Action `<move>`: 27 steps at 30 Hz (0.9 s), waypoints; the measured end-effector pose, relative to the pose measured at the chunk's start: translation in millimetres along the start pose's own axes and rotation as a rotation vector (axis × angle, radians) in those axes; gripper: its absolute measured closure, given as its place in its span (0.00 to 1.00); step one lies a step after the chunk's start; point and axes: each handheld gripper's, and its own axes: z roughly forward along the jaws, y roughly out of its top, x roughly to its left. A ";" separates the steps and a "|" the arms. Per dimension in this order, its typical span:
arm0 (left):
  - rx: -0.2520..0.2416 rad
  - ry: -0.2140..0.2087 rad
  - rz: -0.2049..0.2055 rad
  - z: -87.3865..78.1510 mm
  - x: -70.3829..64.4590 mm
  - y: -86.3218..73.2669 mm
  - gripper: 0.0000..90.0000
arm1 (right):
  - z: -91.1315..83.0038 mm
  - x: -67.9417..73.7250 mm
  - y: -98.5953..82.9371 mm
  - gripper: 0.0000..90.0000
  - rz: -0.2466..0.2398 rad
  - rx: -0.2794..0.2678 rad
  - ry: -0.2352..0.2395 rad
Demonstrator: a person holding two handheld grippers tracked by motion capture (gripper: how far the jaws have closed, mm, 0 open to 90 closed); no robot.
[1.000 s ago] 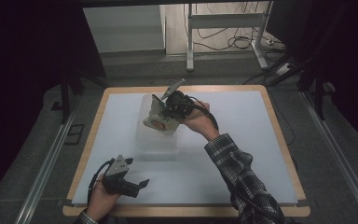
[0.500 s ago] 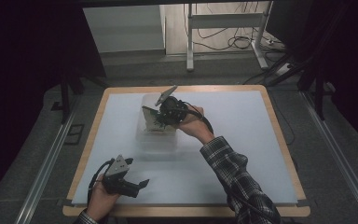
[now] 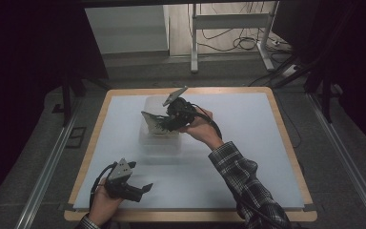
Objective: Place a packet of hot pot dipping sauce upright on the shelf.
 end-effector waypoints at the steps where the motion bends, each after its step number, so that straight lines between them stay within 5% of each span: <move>1: 0.000 0.000 0.000 0.1 0.0 0.0 0.00 | -0.2 -0.1 -0.5 0.43 0.007 0.000 -0.001; 16: 0.002 0.000 0.000 0.3 0.2 -0.2 0.00 | -7.3 2.5 -6.8 0.25 0.004 -0.023 -0.024; 27: 0.005 0.000 0.001 0.5 0.2 -0.2 0.00 | -14.8 5.3 -9.4 0.21 0.007 -0.042 -0.038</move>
